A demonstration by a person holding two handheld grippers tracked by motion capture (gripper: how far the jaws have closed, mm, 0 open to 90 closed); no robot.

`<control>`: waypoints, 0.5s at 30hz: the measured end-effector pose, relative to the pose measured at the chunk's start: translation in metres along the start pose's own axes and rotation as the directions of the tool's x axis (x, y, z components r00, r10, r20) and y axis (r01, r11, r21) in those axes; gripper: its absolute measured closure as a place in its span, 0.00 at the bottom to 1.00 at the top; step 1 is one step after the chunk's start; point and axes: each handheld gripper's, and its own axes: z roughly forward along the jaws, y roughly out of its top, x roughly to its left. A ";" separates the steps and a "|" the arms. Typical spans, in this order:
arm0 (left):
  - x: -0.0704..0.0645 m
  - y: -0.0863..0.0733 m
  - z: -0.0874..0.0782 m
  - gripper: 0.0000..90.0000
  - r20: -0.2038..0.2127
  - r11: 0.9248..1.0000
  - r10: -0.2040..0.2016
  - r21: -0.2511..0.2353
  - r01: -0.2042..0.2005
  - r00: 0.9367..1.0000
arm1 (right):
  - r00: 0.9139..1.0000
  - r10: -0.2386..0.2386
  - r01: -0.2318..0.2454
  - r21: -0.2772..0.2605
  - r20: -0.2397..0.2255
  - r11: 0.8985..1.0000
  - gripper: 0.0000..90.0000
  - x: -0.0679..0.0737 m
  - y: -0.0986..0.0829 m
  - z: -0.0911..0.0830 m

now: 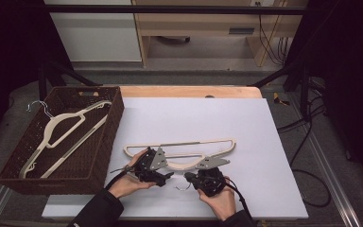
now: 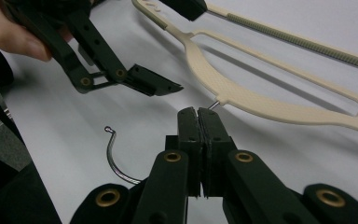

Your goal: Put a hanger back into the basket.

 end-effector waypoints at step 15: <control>-0.006 0.009 0.016 0.61 -0.010 0.992 0.125 0.006 -0.125 0.992 | 1.000 -0.001 0.001 -0.018 -0.015 1.000 0.99 0.000 0.004 -0.009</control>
